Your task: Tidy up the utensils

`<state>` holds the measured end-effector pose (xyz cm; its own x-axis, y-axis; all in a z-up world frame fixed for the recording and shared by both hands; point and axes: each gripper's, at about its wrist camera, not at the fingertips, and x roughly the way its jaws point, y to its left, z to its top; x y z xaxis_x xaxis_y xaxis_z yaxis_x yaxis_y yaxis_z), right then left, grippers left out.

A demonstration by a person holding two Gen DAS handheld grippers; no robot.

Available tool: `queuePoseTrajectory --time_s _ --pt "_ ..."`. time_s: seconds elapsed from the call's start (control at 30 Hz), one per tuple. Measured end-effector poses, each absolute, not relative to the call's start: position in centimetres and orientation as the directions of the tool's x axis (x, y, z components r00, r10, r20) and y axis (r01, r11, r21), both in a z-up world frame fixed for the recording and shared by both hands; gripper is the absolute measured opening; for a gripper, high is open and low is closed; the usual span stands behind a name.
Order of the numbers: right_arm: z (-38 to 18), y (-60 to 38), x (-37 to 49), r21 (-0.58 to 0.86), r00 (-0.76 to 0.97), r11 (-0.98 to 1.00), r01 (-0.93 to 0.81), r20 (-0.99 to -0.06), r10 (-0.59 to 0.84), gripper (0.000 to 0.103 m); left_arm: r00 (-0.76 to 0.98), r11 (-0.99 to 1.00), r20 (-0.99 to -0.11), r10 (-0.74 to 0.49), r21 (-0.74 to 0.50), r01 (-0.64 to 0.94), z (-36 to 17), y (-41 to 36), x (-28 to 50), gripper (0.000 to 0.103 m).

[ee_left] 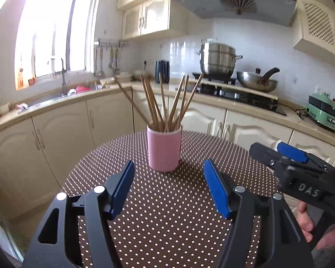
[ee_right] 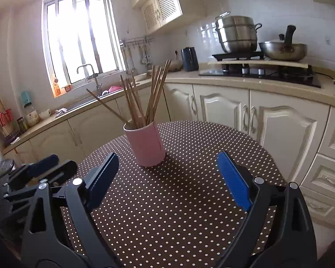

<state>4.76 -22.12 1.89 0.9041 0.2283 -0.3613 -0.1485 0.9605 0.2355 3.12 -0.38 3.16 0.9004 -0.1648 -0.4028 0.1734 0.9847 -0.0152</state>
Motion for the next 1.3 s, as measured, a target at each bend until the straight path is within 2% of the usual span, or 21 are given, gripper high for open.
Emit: queuePoseTrajectory --time_s 0.07,0.37,0.87,1.3 --pt "2.2 -22.3 4.4 0.240 0.909 0.959 -0.152 -0.347 0.231 0.089 0.912 0.985 -0.378 -0.160 -0.005 0.171 3.8 -0.5 2.5 0.068" --pt "2.8 -22.1 3.1 0.232 0.914 0.957 -0.176 -0.323 0.246 0.090 0.931 0.986 -0.328 -0.157 -0.008 0.164 5.4 -0.3 1.1 0.070" --pt "3.1 -22.0 2.0 0.241 0.924 0.954 -0.178 -0.292 0.247 0.091 0.932 0.987 -0.328 -0.153 -0.012 0.158 5.6 0.3 0.6 0.071" --pt "2.7 -22.1 2.2 0.252 0.918 0.953 -0.171 -0.310 0.247 0.092 0.933 0.985 -0.320 -0.167 -0.017 0.170 5.6 0.5 0.0 0.071"
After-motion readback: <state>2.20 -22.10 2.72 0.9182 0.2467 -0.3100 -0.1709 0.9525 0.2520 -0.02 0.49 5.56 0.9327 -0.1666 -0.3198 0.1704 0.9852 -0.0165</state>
